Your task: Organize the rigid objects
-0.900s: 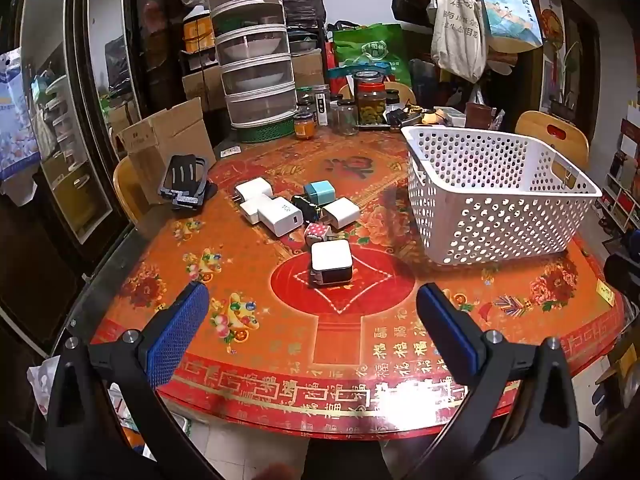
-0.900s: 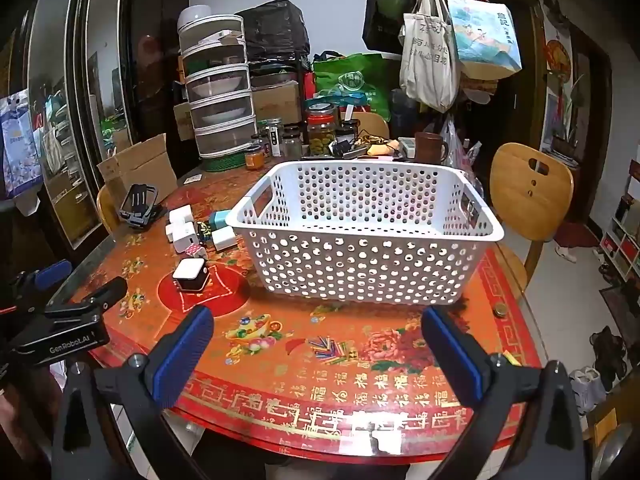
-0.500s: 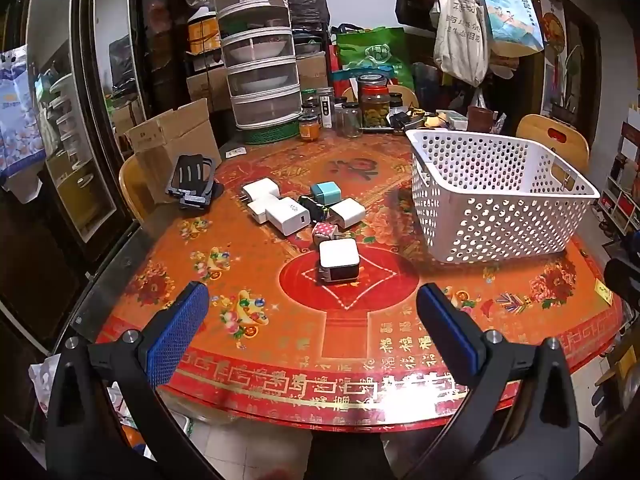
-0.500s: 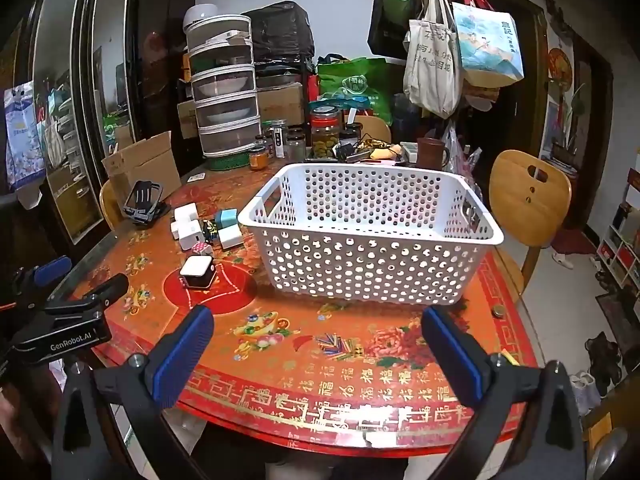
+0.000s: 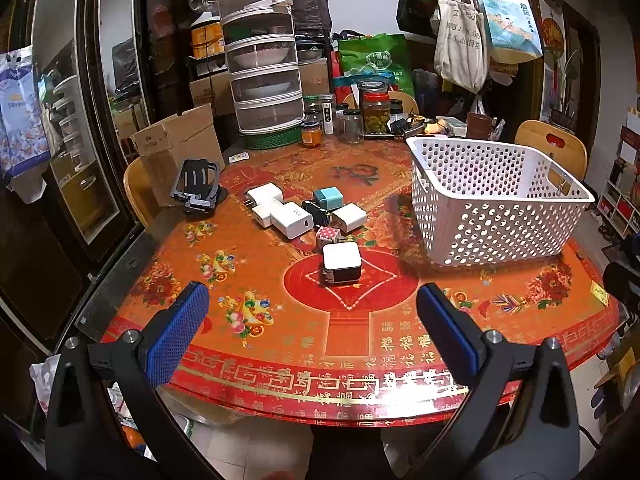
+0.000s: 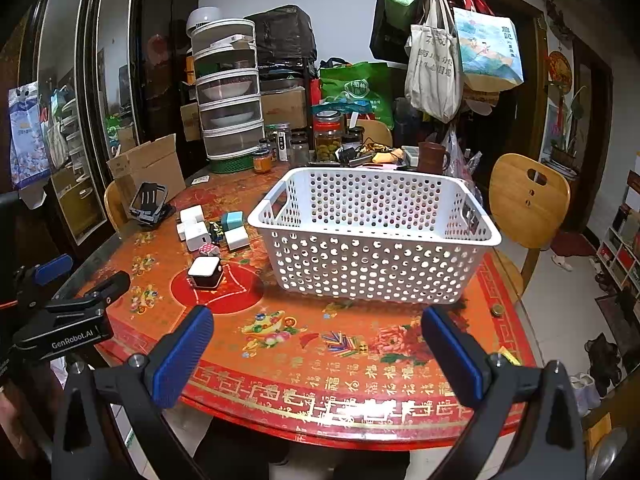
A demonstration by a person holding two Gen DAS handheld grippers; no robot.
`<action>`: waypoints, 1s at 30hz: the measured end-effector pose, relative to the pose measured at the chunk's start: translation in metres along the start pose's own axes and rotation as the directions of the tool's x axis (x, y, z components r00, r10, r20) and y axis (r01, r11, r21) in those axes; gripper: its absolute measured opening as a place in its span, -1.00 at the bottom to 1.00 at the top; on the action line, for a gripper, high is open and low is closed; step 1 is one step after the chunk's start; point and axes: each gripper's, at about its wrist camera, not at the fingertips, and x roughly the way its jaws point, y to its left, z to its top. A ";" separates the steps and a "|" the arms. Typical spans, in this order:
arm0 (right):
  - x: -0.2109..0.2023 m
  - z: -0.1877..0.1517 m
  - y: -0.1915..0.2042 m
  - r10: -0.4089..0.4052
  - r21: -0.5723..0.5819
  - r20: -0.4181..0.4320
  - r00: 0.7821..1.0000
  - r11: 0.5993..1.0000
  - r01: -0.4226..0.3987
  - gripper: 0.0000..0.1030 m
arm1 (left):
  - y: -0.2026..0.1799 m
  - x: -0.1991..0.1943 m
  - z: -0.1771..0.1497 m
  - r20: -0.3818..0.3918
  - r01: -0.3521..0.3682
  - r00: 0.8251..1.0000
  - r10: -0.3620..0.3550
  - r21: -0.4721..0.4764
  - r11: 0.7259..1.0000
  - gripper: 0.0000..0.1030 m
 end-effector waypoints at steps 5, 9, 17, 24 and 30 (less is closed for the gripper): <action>-0.001 -0.001 0.004 0.008 0.003 0.004 1.000 1.000 -0.008 1.00 | -0.001 -0.007 -0.001 0.010 0.000 1.000 0.000 0.007 1.000 0.99; -0.002 -0.001 0.005 0.014 -0.001 0.005 1.000 1.000 -0.014 1.00 | 0.001 -0.013 0.000 0.023 -0.002 1.000 0.002 0.002 1.000 0.99; -0.010 -0.004 0.011 0.019 -0.012 0.018 1.000 1.000 -0.018 1.00 | 0.000 -0.021 -0.001 0.031 0.004 1.000 -0.004 0.000 1.000 0.99; -0.013 -0.005 0.010 0.017 -0.009 0.021 1.000 1.000 -0.016 1.00 | 0.000 -0.023 -0.001 0.033 0.008 0.999 -0.007 -0.003 1.000 0.99; -0.014 -0.006 0.008 0.017 -0.010 0.017 1.000 1.000 -0.017 1.00 | 0.000 -0.024 -0.001 0.033 0.010 0.999 -0.009 -0.004 1.000 0.99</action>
